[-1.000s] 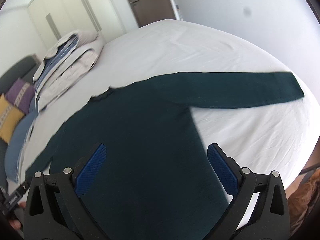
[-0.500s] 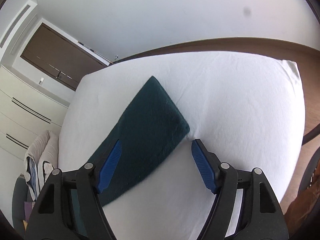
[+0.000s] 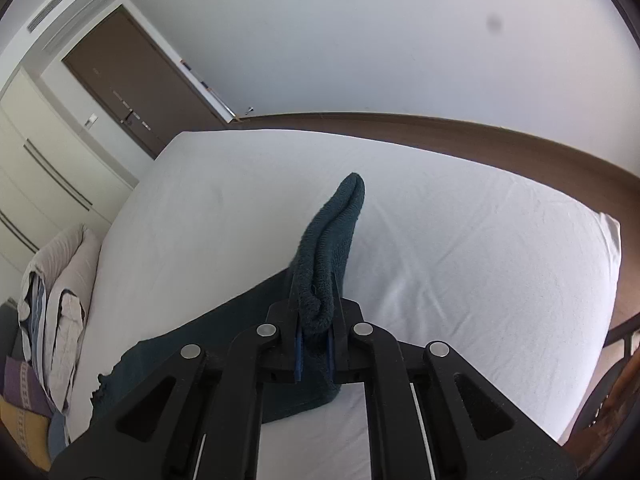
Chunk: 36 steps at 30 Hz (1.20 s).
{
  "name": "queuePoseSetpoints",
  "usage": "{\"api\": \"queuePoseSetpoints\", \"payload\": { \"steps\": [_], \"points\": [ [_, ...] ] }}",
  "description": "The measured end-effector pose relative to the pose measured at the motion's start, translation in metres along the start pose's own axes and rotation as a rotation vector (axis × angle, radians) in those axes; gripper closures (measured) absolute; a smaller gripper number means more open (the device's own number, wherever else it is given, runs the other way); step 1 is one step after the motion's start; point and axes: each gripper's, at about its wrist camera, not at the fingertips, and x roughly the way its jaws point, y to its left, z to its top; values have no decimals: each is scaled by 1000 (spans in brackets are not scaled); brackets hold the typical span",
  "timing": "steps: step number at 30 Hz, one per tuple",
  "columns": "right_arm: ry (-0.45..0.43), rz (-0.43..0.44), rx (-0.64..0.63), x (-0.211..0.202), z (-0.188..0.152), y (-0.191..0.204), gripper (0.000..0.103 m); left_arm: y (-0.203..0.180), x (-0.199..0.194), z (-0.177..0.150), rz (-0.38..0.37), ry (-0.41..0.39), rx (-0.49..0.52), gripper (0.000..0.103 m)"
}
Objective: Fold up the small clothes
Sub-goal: 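Grasp the sweater sleeve cuff with the right gripper and lift it, then lay the sleeve across the sweater body with the right gripper while the left gripper grasps the folded side edge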
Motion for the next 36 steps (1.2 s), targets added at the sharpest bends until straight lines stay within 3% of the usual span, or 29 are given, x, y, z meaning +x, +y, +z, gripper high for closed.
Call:
{"api": "queuePoseSetpoints", "payload": {
  "steps": [3, 9, 13, 15, 17, 18, 20, 21, 23, 24, 25, 26, 27, 29, 30, 32, 36],
  "points": [
    [20, 64, -166, 0, -16, 69, 96, 5, 0, 3, -24, -5, -12, 3],
    [111, 247, -465, 17, -92, 228, 96, 16, -5, 11, -65, -27, -37, 6],
    [205, 341, -572, 54, -143, 324, 96, 25, -10, 20, -81, -44, -52, 8],
    [249, 353, -603, 77, -163, 347, 96, 29, -11, 23, -89, -48, -56, 9],
    [307, 354, -619, 95, -206, 375, 96, 31, -9, 26, -91, -46, -57, 9],
    [343, 347, -626, 107, -214, 377, 96, 31, -7, 26, -93, -42, -56, 9],
    [386, 324, -624, 119, -284, 368, 93, 30, -3, 27, -96, -32, -53, 9],
    [412, 337, -608, 128, -293, 366, 93, 29, -1, 26, -99, -25, -50, 9],
    [477, 391, -571, 133, -303, 342, 78, 24, 8, 27, -107, -8, -44, 9],
    [511, 414, -545, 137, -304, 336, 56, 19, 13, 26, -113, 4, -40, 9],
    [520, 443, -510, 128, -318, 323, 49, 14, 18, 25, -119, 17, -36, 9],
    [508, 466, -493, 125, -314, 318, 49, 7, 25, 25, -127, 31, -29, 9],
    [486, 479, -494, 116, -320, 346, 49, -1, 32, 24, -134, 45, -18, 9],
    [449, 499, -472, 101, -301, 327, 49, -20, 47, 22, -147, 71, 10, 9],
    [435, 518, -436, 81, -261, 309, 49, -31, 57, 20, -154, 88, 27, 9],
    [418, 525, -362, 73, -234, 291, 49, -54, 78, 19, -162, 119, 62, 9],
    [409, 533, -182, 59, -193, 232, 49, -95, 126, 20, -146, 195, 133, 30]
  ]
}}
